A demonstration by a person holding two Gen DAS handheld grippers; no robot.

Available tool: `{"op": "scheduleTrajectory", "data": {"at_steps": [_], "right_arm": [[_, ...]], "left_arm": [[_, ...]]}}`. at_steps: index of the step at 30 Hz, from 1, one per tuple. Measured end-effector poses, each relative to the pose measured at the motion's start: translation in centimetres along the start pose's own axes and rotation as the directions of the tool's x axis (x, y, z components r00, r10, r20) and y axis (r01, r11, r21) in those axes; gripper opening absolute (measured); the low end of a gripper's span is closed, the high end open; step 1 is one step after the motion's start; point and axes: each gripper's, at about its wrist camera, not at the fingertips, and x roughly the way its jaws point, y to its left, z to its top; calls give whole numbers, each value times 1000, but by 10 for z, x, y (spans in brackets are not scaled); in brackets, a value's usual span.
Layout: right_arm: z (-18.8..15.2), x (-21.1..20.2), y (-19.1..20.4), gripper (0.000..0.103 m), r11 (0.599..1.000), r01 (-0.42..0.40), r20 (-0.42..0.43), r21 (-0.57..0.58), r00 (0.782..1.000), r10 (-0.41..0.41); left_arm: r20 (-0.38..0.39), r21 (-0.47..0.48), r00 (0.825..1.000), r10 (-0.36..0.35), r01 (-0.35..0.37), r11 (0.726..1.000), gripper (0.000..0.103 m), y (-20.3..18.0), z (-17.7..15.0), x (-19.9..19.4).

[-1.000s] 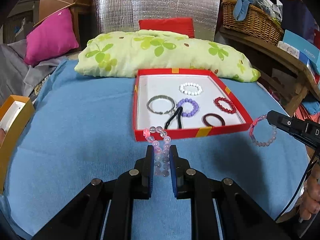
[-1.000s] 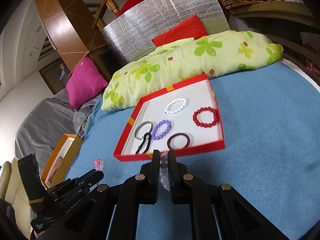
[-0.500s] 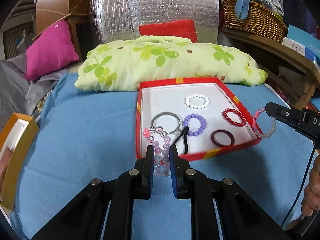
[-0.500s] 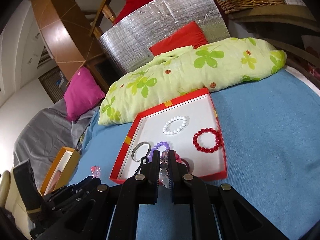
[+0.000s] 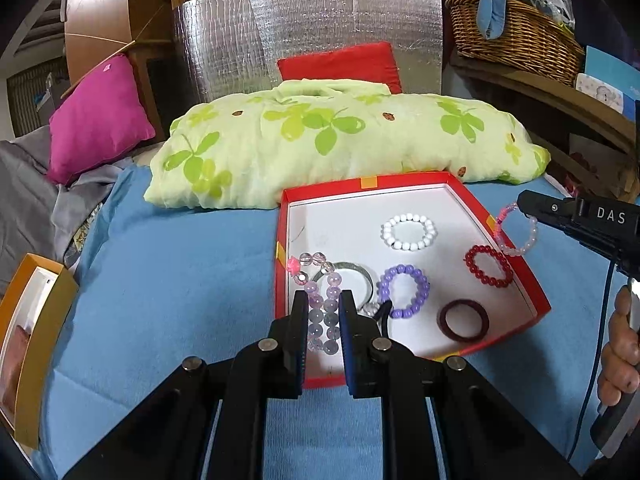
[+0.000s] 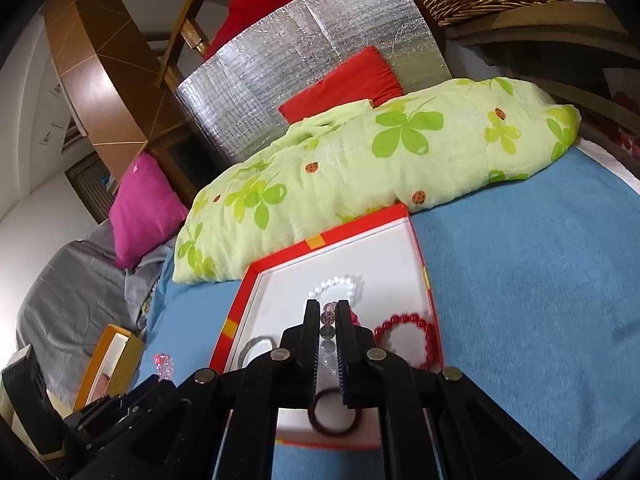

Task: Organize jewelry
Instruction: 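Carry both pink bracelets over the red tray and lower them inside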

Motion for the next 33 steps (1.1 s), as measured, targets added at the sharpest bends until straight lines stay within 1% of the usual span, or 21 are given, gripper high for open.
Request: {"op": "scheduleTrajectory", "data": {"at_steps": [6,16,22,28,33], "right_arm": [[13,13,-2,9,1000,6,2,-2,1000,-6],[23,20,-4,9,1000,13,12,-9,1000,-13],[24,25,-8,9,1000,20,5,4,1000,-20],[23,33,-10,9,1000,23,-7,11,1000,-23],[21,39,-8,9,1000,24,-19,12,1000,-23]], "left_arm": [[-3,1,1000,6,-6,1000,16,-1,12,16],[-28,3,1000,1,-1,1000,16,-5,21,41],[-45,8,999,3,-3,1000,16,-4,20,53],[-63,-6,998,8,-9,1000,16,2,22,63],[-59,3,998,7,-7,1000,16,-1,25,65]]}}
